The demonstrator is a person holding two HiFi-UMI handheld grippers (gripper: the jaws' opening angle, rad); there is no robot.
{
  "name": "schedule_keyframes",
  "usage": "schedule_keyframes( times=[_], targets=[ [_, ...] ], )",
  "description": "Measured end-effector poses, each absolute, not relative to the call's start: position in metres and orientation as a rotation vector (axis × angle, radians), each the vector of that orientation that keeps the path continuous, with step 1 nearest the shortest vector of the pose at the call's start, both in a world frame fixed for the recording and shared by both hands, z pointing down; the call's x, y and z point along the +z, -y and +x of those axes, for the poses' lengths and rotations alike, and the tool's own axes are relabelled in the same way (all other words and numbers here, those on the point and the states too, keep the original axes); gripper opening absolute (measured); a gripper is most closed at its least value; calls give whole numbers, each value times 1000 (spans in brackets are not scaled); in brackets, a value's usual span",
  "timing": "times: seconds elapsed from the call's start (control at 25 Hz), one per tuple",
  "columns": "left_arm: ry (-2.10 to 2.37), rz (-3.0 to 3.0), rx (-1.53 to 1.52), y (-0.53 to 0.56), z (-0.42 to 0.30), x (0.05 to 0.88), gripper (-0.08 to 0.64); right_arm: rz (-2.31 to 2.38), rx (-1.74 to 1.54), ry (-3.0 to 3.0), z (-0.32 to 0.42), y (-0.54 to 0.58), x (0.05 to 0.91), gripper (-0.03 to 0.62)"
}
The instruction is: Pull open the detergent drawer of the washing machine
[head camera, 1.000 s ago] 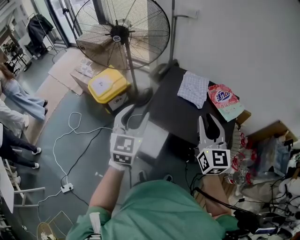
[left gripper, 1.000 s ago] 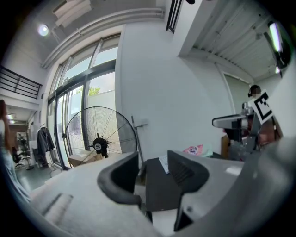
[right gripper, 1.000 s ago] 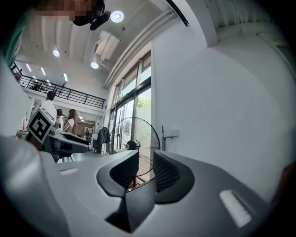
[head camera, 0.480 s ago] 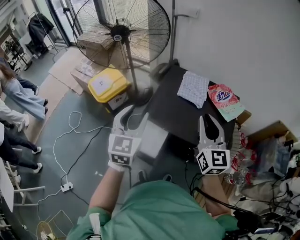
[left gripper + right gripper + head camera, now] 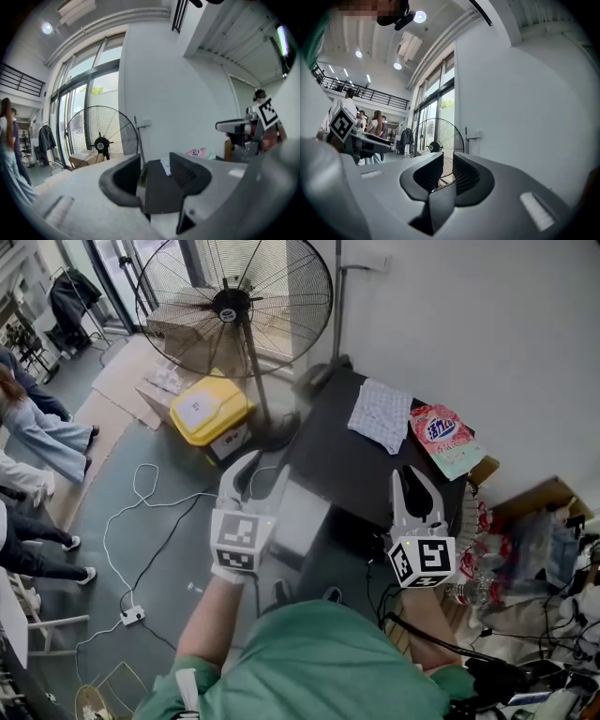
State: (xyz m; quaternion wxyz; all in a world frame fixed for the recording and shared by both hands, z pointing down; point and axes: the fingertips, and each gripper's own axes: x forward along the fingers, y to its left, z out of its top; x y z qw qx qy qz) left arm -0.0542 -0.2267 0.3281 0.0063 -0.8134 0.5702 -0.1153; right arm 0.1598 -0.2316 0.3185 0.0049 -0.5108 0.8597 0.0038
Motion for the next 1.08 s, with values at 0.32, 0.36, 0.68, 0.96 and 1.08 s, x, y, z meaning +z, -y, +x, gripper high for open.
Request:
schedule_keyframes(
  times=[0.32, 0.36, 0.68, 0.96, 1.08],
  targets=[
    [-1781, -2555, -372, 227, -52, 333, 187, -1585, 10, -2722, 158, 233, 323, 60],
    [-1782, -2555, -372, 227, -52, 334, 187, -1583, 11, -2722, 158, 233, 323, 60],
    [-1786, -2550, -373, 226, -54, 335, 187, -1573, 23, -2731, 157, 232, 323, 60],
    [-1788, -2554, -374, 226, -55, 338, 187, -1573, 29, -2735, 155, 232, 324, 60],
    [-1788, -2556, -370, 227, -56, 339, 187, -1577, 27, -2735, 154, 233, 325, 60]
  ],
)
